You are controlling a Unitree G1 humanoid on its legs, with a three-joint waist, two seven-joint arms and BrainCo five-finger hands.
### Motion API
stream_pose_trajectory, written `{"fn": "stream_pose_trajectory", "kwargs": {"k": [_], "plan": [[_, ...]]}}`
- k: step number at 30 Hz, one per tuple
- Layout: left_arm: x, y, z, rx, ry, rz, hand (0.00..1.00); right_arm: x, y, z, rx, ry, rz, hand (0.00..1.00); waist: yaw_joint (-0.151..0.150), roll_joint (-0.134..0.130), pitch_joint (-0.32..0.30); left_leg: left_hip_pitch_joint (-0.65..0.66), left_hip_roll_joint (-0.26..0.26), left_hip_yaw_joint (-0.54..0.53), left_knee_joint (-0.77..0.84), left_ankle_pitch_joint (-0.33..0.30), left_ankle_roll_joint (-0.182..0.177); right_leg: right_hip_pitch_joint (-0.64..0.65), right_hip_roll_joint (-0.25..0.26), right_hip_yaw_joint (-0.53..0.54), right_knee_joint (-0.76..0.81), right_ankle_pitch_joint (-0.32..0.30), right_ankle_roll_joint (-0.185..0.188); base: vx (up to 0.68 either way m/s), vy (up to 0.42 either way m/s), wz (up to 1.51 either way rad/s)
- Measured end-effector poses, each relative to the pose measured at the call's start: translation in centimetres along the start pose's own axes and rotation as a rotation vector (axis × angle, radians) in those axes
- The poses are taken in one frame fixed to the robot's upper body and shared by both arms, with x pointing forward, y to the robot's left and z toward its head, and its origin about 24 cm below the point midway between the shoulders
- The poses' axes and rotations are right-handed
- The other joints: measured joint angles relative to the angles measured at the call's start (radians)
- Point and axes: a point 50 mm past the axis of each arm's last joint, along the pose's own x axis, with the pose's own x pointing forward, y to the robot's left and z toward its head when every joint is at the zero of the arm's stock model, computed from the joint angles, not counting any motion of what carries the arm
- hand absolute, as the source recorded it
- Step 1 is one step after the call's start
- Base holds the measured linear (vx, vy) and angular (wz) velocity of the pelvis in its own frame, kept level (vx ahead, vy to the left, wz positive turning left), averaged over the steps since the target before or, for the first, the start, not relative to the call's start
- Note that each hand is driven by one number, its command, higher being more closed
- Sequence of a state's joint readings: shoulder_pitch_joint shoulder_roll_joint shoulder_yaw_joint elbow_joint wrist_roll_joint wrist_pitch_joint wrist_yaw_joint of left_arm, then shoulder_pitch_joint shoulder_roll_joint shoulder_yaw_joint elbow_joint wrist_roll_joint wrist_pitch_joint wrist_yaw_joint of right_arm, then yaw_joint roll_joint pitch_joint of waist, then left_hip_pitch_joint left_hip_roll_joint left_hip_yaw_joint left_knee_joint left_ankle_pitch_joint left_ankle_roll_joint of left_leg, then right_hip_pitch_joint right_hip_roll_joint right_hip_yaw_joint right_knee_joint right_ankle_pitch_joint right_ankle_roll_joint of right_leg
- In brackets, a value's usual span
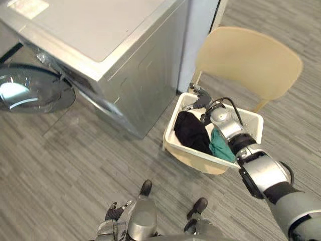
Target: Pick up the laundry basket with both hands and put the clothes into the washing machine.
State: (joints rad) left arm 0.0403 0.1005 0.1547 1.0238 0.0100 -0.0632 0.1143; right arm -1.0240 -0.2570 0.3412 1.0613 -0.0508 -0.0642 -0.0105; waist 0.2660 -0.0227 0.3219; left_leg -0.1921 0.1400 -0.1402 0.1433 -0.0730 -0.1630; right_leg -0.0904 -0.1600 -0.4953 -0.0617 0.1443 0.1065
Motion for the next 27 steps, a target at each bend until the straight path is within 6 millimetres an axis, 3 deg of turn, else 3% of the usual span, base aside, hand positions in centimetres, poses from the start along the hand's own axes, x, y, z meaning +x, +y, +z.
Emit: {"fn": "stream_pose_trajectory", "kwargs": {"k": [3, 8, 17, 22, 27], "plan": [[0.4, -0.4, 2.1, -0.017, -0.06, 0.003, 0.0, 0.4, -1.0, 0.7, 0.039, 0.011, -0.042, 0.0, -0.001, -0.005, 0.076, -0.053, 0.0, -0.009, 0.039, 0.0, 0.0, -0.035, 0.001, 0.003, 0.01, 0.009, -0.012, -0.18, 0.017, 0.01], [0.6, -1.0, 4.7, 0.003, -0.152, -0.01, 0.0, 0.4, -1.9, -0.7, 0.096, 0.105, -0.106, 0.0, -0.002, -0.004, 0.129, -0.1, 0.006, -0.026, 0.059, 0.0, 0.0, -0.069, 0.007, -0.006, 0.028, 0.015, -0.021, -0.12, -0.001, 0.08], [0.7, -1.6, 6.9, 0.054, -0.232, -0.022, 0.0, 0.5, -4.8, 0.3, 0.11, 0.104, -0.204, 0.0, 0.001, 0.003, 0.143, -0.182, 0.008, -0.053, 0.076, 0.016, -0.003, -0.129, 0.014, -0.028, 0.036, 0.023, -0.032, -0.04, -0.002, 0.06], [0.7, -2.1, 8.0, 0.075, -0.261, -0.038, 0.0, 0.1, -6.0, -0.9, 0.103, 0.15, -0.236, 0.0, 0.022, 0.018, 0.164, -0.225, 0.008, -0.065, 0.095, 0.016, -0.003, -0.162, 0.016, -0.032, 0.042, 0.023, -0.032, 0.0, 0.0, 0.02], [0.7, -2.5, 9.3, 0.041, -0.294, -0.033, 0.0, -0.4, -7.8, -1.7, 0.083, 0.175, -0.292, 0.0, 0.027, 0.038, 0.179, -0.317, -0.003, -0.14, 0.1, 0.037, -0.011, -0.2, 0.02, -0.106, 0.042, 0.02, -0.037, -0.01, -0.001, 0.32]]}}
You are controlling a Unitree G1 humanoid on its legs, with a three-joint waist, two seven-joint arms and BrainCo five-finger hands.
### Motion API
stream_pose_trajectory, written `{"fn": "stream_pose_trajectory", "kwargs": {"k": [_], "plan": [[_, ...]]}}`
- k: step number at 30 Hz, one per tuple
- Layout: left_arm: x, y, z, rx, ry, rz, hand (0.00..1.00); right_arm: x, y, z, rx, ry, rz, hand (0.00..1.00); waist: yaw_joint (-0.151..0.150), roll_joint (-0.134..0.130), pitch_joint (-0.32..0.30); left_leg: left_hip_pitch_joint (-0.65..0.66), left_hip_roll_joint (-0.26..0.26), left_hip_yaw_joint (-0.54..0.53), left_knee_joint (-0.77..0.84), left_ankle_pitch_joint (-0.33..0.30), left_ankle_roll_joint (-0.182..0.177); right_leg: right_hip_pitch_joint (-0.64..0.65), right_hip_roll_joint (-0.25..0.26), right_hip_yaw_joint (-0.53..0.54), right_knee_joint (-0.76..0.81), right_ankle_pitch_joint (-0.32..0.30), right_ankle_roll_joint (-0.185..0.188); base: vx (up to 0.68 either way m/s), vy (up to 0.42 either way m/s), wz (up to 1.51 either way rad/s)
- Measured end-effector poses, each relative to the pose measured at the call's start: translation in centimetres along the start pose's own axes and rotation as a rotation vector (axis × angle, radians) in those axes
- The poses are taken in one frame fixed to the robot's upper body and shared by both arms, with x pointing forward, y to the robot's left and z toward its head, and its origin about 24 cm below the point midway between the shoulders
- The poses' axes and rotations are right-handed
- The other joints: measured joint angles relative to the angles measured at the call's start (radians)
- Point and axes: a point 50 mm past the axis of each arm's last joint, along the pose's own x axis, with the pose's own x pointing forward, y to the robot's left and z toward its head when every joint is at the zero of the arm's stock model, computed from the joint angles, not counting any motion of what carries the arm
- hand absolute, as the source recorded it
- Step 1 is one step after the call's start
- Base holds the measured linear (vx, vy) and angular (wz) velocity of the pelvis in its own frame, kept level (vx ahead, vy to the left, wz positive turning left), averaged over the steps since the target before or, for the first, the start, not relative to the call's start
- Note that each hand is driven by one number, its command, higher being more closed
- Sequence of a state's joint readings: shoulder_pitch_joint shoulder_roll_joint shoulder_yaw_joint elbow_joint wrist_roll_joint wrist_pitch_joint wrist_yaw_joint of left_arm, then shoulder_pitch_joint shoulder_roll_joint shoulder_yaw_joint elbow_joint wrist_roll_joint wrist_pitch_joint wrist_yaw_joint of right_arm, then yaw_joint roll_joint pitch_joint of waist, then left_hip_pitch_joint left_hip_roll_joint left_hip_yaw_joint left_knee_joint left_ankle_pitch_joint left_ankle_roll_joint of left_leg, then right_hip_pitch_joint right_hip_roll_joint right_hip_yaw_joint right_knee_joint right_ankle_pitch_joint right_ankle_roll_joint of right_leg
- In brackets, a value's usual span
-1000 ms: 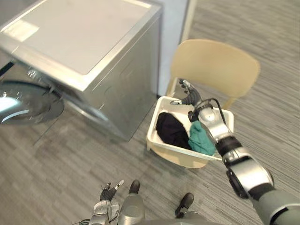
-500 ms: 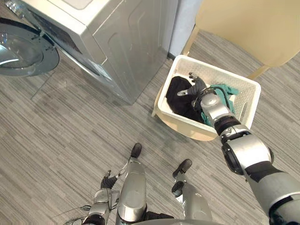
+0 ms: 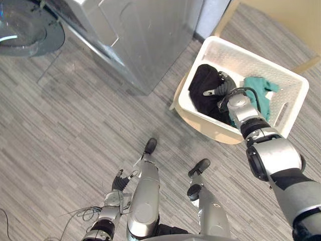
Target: Pick up the laundry basket with both hands and put the clothes into the washing machine.
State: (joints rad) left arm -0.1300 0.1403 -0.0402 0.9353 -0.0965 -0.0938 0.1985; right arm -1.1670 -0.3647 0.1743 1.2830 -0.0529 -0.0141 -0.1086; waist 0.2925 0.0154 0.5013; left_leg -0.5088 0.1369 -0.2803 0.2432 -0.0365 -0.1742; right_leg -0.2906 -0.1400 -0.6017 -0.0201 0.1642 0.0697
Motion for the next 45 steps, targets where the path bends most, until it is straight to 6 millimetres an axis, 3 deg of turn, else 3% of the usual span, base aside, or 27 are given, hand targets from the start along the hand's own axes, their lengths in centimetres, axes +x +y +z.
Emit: {"fn": "stream_pose_trajectory", "kwargs": {"k": [4, 11, 12, 17, 21, 24, 26, 28, 31, 33, 36, 42, 45], "plan": [[0.1, -0.8, 0.9, -0.04, -0.024, -0.014, 0.0, 0.1, -2.9, 0.0, -0.055, -0.006, -0.097, 0.0, 0.031, 0.002, 0.004, -0.06, -0.009, -0.047, -0.04, 0.039, -0.006, -0.05, -0.003, -0.046, 0.0, -0.001, -0.001, 0.0, 0.001, 0.29], [0.1, -1.2, 1.4, -0.2, -0.027, 0.023, 0.0, -0.1, -6.9, 1.6, -0.054, -0.098, -0.257, 0.0, 0.046, 0.007, 0.006, -0.164, -0.016, -0.095, -0.054, 0.058, -0.019, -0.16, -0.041, -0.099, 0.102, -0.046, -0.006, -0.03, 0.029, 0.16], [0.0, -1.2, 1.3, -0.227, -0.02, 0.03, 0.0, -0.1, -7.2, 1.7, -0.109, -0.107, -0.262, 1.0, 0.046, 0.007, 0.005, -0.174, -0.016, -0.1, -0.053, 0.059, -0.021, -0.173, -0.053, -0.113, 0.138, -0.065, -0.007, -0.01, 0.021, 0.25], [0.0, -1.2, 1.1, -0.284, -0.002, 0.031, 0.0, -0.5, -9.2, 1.5, -0.353, -0.096, -0.293, 1.0, 0.045, 0.004, 0.004, -0.206, -0.013, -0.103, -0.045, 0.069, -0.025, -0.215, -0.103, -0.147, 0.273, -0.144, -0.007, 0.0, -0.015, 0.26], [0.0, -1.2, 0.8, -0.389, 0.023, 0.04, 0.0, -0.6, -9.7, 1.7, -0.268, -0.102, -0.314, 1.0, 0.04, 0.003, 0.003, -0.216, -0.016, -0.095, -0.016, 0.074, -0.021, -0.225, -0.124, -0.152, 0.326, -0.173, -0.008, 0.01, -0.024, 0.08], [0.0, -1.3, 0.7, -0.512, 0.04, 0.053, 0.0, -0.5, -8.7, 1.1, -0.095, -0.082, -0.293, 1.0, 0.025, 0.0, 0.002, -0.21, -0.014, -0.056, 0.02, 0.074, -0.02, -0.213, -0.139, -0.15, 0.364, -0.196, -0.009, 0.0, -0.001, 0.03], [-0.1, -1.3, 0.7, -0.566, 0.043, 0.061, 0.0, -0.6, -7.1, -0.4, 0.024, -0.045, -0.247, 1.0, 0.021, -0.001, 0.002, -0.181, -0.013, -0.039, 0.025, 0.074, -0.02, -0.194, -0.149, -0.142, 0.386, -0.208, -0.012, 0.0, -0.004, 0.02], [-0.2, -1.5, 0.5, -0.612, 0.053, 0.068, 0.0, -0.9, -5.6, -2.4, 0.273, 0.01, -0.232, 1.0, 0.014, -0.001, 0.001, -0.12, -0.013, 0.006, 0.043, 0.073, -0.018, -0.154, -0.169, -0.119, 0.417, -0.228, -0.012, -0.02, -0.011, -0.12], [-0.4, -1.1, 0.2, -0.625, 0.048, 0.081, 0.0, -1.2, -6.0, -2.4, 0.468, -0.016, -0.261, 1.0, -0.01, -0.002, -0.002, -0.065, -0.014, 0.038, 0.041, 0.069, -0.012, -0.124, -0.19, -0.1, 0.451, -0.249, -0.015, -0.07, -0.009, -0.07], [-0.7, -0.6, -0.8, -0.669, 0.072, 0.109, 0.0, -1.9, -7.7, -2.2, 0.662, -0.072, -0.336, 1.0, -0.043, -0.009, -0.035, -0.011, -0.016, 0.063, 0.019, 0.061, 0.003, -0.1, -0.217, -0.093, 0.495, -0.284, -0.001, -0.09, -0.016, 0.06], [-1.6, 0.0, -3.1, -0.719, 0.135, 0.151, 0.0, -2.8, -8.7, -1.2, 0.827, -0.168, -0.402, 1.0, -0.064, -0.021, -0.098, 0.064, -0.02, 0.101, -0.009, 0.06, 0.008, -0.059, -0.242, -0.085, 0.513, -0.298, -0.002, -0.06, -0.016, -0.09], [-3.5, 0.5, -7.1, -0.744, 0.255, 0.204, 0.0, -4.5, -9.6, -0.3, 0.921, -0.307, -0.476, 1.0, -0.085, -0.008, -0.292, 0.217, -0.03, 0.116, -0.096, 0.062, 0.014, 0.065, -0.245, -0.097, 0.468, -0.299, 0.026, 0.06, -0.024, 0.0], [-3.7, 2.2, -6.5, -0.836, 0.199, 0.272, 0.0, -5.7, -11.0, 0.9, 0.943, -0.407, -0.521, 1.0, -0.09, 0.003, -0.345, 0.255, -0.032, 0.117, -0.132, 0.068, 0.022, 0.098, -0.24, -0.094, 0.434, -0.286, 0.039, 0.1, -0.028, 0.01]]}}
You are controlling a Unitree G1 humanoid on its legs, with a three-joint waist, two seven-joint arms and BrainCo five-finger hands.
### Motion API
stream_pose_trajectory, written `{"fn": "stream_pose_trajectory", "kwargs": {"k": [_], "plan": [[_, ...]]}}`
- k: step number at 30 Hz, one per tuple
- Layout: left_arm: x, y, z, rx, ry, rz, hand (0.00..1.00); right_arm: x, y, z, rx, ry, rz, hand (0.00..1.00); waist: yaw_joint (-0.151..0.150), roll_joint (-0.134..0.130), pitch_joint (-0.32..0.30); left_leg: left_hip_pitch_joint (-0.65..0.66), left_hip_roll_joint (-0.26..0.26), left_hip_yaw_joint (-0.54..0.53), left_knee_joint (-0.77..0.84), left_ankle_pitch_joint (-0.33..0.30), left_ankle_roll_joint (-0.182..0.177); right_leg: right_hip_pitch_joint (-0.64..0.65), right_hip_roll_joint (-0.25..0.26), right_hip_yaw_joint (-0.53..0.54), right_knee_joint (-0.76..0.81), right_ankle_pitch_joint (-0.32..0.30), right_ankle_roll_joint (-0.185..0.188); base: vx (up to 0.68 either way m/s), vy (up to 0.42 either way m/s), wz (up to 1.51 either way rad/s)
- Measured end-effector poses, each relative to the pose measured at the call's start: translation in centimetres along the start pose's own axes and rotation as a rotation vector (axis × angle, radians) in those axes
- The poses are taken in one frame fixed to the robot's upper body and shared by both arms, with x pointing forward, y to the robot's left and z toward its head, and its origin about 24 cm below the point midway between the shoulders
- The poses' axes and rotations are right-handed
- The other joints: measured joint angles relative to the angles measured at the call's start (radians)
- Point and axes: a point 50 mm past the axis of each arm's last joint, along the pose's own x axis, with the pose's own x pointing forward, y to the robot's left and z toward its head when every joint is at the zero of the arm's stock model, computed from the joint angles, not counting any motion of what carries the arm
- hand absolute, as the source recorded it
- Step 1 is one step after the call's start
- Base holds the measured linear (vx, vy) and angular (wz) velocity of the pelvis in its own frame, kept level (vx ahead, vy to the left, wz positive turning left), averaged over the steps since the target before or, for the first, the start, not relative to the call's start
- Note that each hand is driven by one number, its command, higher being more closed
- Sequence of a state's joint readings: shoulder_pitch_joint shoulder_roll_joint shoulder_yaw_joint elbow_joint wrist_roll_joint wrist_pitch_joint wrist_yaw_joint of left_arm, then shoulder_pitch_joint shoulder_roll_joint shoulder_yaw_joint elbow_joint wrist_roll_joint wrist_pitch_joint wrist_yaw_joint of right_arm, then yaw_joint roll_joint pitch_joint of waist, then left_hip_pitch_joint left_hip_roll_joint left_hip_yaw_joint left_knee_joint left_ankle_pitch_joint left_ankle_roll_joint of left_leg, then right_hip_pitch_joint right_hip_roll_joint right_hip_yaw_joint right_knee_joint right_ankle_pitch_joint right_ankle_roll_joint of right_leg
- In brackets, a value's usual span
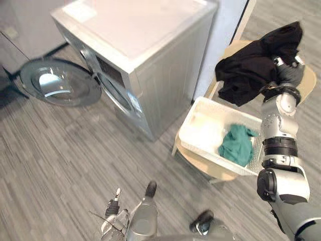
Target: Pick up the laundry basket with both hands and put the clothes into the washing machine.
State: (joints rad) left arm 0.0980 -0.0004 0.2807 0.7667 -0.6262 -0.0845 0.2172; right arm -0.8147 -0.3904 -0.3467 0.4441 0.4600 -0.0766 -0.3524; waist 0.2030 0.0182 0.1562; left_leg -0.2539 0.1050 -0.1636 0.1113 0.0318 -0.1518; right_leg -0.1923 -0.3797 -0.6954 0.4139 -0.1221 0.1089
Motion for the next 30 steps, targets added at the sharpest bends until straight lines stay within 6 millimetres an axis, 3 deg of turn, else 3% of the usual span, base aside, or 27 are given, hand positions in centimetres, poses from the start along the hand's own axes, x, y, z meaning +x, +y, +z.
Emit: {"fn": "stream_pose_trajectory", "kwargs": {"k": [3, 4, 5, 6, 7, 8, 10, 12, 16, 18, 22, 25, 30], "plan": [[-0.9, 1.2, 6.9, -0.156, -0.29, 0.059, 0.0, -0.3, -0.4, 0.8, -0.009, -0.056, -0.015, 1.0, 0.009, 0.008, -0.056, 0.057, 0.005, 0.02, -0.043, 0.002, 0.003, 0.042, 0.033, 0.016, -0.082, 0.035, 0.01, 0.08, -0.013, -0.19], [-2.1, 1.4, 10.4, -0.157, -0.45, 0.078, 0.0, -0.5, -0.4, 1.3, -0.018, -0.088, -0.005, 1.0, 0.008, 0.013, -0.08, 0.066, 0.007, 0.032, -0.045, -0.002, 0.009, 0.053, 0.041, 0.024, -0.109, 0.047, 0.016, 0.08, -0.002, -0.23], [-2.7, 1.4, 12.0, -0.15, -0.532, 0.092, 0.0, -0.5, -0.3, 1.5, -0.019, -0.103, 0.001, 1.0, 0.011, 0.017, -0.092, 0.07, 0.008, 0.037, -0.045, -0.006, 0.015, 0.055, 0.048, 0.034, -0.125, 0.058, 0.016, 0.1, -0.005, -0.37], [-4.2, 1.1, 14.8, -0.139, -0.679, 0.103, 0.0, -0.6, 0.0, 2.1, -0.026, -0.131, 0.013, 1.0, 0.013, 0.026, -0.099, 0.089, 0.008, 0.059, -0.047, -0.006, 0.015, 0.071, 0.064, 0.053, -0.163, 0.08, 0.019, 0.06, -0.003, -0.4], [-5.0, 1.0, 16.1, -0.114, -0.751, 0.117, 0.0, -0.6, 0.2, 2.2, -0.032, -0.141, 0.019, 1.0, 0.013, 0.03, -0.102, 0.101, 0.008, 0.07, -0.05, -0.006, 0.015, 0.081, 0.069, 0.064, -0.182, 0.093, 0.019, 0.06, 0.007, -0.66], [-6.8, 0.3, 18.5, -0.071, -0.901, 0.131, 0.0, -0.7, 0.6, 2.2, -0.039, -0.149, 0.037, 1.0, 0.014, 0.04, -0.109, 0.14, 0.011, 0.102, -0.062, -0.006, 0.016, 0.104, 0.085, 0.098, -0.234, 0.125, 0.021, 0.03, 0.009, -0.7], [-8.3, -0.8, 20.3, -0.062, -1.008, 0.113, 0.0, -0.7, 1.2, 2.2, -0.044, -0.151, 0.062, 1.0, 0.01, 0.052, -0.119, 0.164, 0.015, 0.136, -0.07, -0.01, 0.022, 0.125, 0.104, 0.129, -0.285, 0.157, 0.02, 0.01, 0.004, -0.72], [-10.7, -3.9, 22.6, -0.023, -1.173, 0.045, 0.0, -0.7, 2.3, 2.6, -0.06, -0.165, 0.118, 1.0, 0.0, 0.062, -0.127, 0.183, 0.018, 0.182, -0.08, -0.012, 0.025, 0.128, 0.132, 0.178, -0.356, 0.206, 0.013, -0.03, 0.016, -0.68], [-13.9, -9.1, 24.2, 0.043, -1.342, -0.168, 0.0, -0.8, 4.5, 3.0, -0.054, -0.178, 0.214, 1.0, -0.028, 0.068, -0.131, 0.223, 0.03, 0.254, -0.11, -0.017, 0.032, 0.139, 0.169, 0.25, -0.45, 0.271, 0.002, -0.06, 0.011, -0.61], [-15.4, -12.6, 24.8, 0.066, -1.382, -0.378, 0.0, -1.1, 5.9, 3.1, -0.04, -0.176, 0.292, 1.0, -0.055, 0.067, -0.131, 0.238, 0.033, 0.291, -0.115, -0.021, 0.035, 0.139, 0.183, 0.289, -0.489, 0.304, -0.008, -0.09, 0.01, -0.56], [-16.9, -17.8, 24.2, 0.161, -1.393, -0.616, 0.0, -1.6, 7.1, 2.7, -0.036, -0.161, 0.375, 1.0, -0.084, 0.069, -0.131, 0.27, 0.036, 0.331, -0.133, -0.021, 0.034, 0.138, 0.195, 0.337, -0.512, 0.331, -0.015, -0.07, 0.009, -0.37], [-15.5, -21.5, 22.6, 0.351, -1.288, -0.758, 0.0, -2.0, 7.9, 2.3, -0.008, -0.136, 0.426, 1.0, -0.102, 0.069, -0.13, 0.285, 0.045, 0.357, -0.13, -0.028, 0.024, 0.134, 0.206, 0.368, -0.513, 0.336, -0.02, -0.06, 0.002, -0.29], [-13.7, -24.2, 20.6, 0.512, -1.147, -0.818, 0.0, -3.2, 9.6, 2.4, 0.051, -0.128, 0.516, 1.0, -0.137, 0.068, -0.13, 0.283, 0.061, 0.372, -0.129, -0.036, 0.011, 0.115, 0.227, 0.393, -0.513, 0.342, -0.029, -0.02, -0.013, -0.16]]}}
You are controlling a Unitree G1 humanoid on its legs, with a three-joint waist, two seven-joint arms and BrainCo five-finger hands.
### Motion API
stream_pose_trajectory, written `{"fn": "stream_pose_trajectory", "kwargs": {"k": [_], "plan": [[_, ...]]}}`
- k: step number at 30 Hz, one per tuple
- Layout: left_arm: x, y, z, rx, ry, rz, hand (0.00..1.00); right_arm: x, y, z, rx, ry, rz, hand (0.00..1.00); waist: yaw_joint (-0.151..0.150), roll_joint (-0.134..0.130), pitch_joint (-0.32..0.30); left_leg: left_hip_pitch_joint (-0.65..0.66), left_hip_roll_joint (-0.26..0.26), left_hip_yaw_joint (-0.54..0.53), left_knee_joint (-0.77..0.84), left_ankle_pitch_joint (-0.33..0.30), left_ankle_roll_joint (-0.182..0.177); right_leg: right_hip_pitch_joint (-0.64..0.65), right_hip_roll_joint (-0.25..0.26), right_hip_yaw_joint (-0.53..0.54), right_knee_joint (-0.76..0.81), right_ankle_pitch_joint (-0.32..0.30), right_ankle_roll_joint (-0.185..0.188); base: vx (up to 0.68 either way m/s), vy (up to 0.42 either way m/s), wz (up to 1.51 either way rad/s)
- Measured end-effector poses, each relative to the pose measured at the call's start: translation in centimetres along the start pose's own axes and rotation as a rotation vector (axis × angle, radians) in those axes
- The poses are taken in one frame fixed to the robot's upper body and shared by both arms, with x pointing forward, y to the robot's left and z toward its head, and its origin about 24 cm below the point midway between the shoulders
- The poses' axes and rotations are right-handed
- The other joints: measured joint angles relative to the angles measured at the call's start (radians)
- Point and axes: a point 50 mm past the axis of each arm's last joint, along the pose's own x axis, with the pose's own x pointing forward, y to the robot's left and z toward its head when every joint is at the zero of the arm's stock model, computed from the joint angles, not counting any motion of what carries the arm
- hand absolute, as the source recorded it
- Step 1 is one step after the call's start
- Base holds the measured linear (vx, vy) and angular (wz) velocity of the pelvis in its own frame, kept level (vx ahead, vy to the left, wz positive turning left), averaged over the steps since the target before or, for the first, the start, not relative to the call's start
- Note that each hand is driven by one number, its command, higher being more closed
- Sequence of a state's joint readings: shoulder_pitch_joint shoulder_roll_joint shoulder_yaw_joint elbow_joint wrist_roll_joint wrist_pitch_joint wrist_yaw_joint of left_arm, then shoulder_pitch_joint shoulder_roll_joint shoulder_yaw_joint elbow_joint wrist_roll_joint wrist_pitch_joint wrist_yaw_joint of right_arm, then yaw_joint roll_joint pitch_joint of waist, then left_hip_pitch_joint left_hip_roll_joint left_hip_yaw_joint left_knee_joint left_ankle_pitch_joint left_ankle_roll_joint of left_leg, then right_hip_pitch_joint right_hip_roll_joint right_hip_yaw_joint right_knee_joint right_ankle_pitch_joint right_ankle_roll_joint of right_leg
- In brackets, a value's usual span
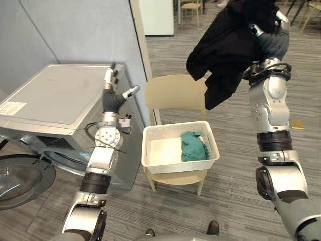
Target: Pick up the laundry basket with both hands and put the clothes into the washing machine.
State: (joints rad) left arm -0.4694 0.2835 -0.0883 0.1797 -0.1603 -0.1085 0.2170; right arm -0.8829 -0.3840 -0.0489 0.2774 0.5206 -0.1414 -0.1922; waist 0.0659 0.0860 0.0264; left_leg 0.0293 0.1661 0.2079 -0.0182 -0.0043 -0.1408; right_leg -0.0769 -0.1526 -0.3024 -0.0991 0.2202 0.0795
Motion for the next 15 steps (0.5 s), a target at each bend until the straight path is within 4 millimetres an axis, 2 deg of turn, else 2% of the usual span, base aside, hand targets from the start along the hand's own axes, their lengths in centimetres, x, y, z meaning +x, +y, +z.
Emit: {"fn": "stream_pose_trajectory", "kwargs": {"k": [4, 8, 15], "plan": [[1.2, -2.0, 0.7, 0.026, -0.009, -0.092, 0.0, -0.2, 0.7, -0.1, 0.015, 0.001, 0.018, 1.0, -0.009, 0.0, 0.0, 0.001, 0.009, 0.003, 0.002, 0.001, 0.001, -0.001, 0.01, 0.003, 0.0, 0.002, -0.003, 0.01, -0.01, -0.07], [2.5, -3.6, 2.0, 0.054, -0.042, -0.163, 0.0, -0.9, 1.7, -1.4, 0.053, 0.045, 0.041, 1.0, -0.028, -0.002, 0.0, 0.001, 0.007, 0.002, 0.002, 0.001, 0.001, 0.001, 0.009, 0.003, 0.0, 0.002, -0.003, 0.0, 0.0, 0.0], [3.1, -6.6, 3.9, 0.072, -0.107, -0.289, 0.0, -2.5, 3.3, -3.6, 0.094, 0.123, 0.098, 1.0, -0.034, -0.004, 0.001, 0.001, 0.007, -0.003, 0.003, 0.001, 0.001, 0.003, 0.009, 0.001, 0.0, 0.002, -0.003, 0.0, 0.0, 0.0]]}}
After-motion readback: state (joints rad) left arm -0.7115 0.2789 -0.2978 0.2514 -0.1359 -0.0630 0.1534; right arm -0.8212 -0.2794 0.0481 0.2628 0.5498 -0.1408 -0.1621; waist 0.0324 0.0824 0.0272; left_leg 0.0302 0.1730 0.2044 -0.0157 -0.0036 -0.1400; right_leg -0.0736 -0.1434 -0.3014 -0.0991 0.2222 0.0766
